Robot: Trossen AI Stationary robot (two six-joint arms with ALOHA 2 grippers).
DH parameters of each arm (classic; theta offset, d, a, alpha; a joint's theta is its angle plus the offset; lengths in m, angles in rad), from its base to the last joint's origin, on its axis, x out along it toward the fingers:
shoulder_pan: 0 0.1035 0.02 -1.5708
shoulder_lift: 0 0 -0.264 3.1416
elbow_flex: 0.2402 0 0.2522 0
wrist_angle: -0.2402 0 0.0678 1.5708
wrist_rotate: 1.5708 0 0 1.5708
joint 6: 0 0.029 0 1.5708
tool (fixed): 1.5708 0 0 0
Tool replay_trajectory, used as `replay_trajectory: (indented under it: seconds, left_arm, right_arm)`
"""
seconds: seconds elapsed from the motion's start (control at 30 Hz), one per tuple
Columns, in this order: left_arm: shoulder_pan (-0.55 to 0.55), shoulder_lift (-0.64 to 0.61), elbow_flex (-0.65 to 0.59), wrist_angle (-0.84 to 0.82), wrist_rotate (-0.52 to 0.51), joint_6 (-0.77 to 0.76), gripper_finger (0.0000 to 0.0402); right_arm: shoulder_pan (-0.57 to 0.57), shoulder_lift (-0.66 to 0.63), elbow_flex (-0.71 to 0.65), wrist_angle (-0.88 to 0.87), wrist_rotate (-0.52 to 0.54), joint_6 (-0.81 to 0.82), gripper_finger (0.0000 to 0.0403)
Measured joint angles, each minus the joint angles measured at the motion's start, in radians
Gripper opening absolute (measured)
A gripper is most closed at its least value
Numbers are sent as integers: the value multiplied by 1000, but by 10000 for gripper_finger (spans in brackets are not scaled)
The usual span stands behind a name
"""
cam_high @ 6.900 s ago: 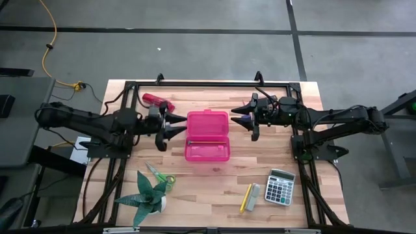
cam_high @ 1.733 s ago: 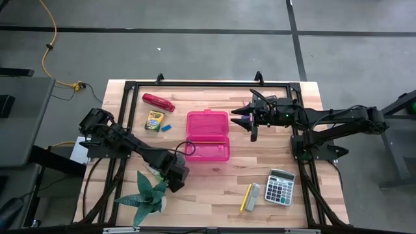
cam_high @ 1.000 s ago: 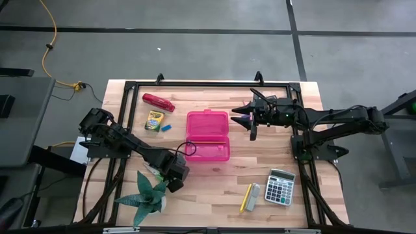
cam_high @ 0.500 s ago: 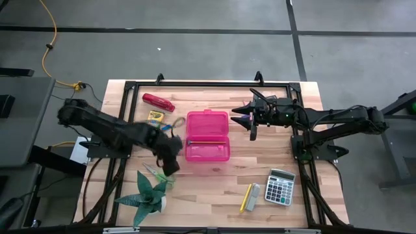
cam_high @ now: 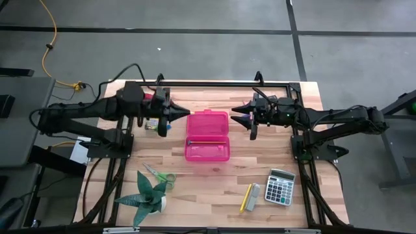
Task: Pack school essentials
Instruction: Put the yellow eraser into the pink supply box
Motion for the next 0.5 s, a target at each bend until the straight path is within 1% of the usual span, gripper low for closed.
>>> replay_trajectory:
  seconds: [0.07,0.17,0.27,0.37,0.43,0.5]
  left_arm:
    - [32,14,-14,86,71,2,0]
    - [56,37,-72,209,125,0,0]
    - [64,54,-158,377,126,-57,0]
    - [63,62,-217,494,126,-121,0]
    - [60,62,-232,524,126,-130,0]
    - [56,61,-232,515,126,-130,0]
  right_arm:
    - [0,0,0,14,0,0,158]
    - [0,0,0,27,-3,0,158]
    - [0,0,0,27,-8,0,158]
    - [1,0,0,27,-9,0,158]
    - [1,0,0,27,-9,0,158]
    - [1,0,0,27,-10,0,158]
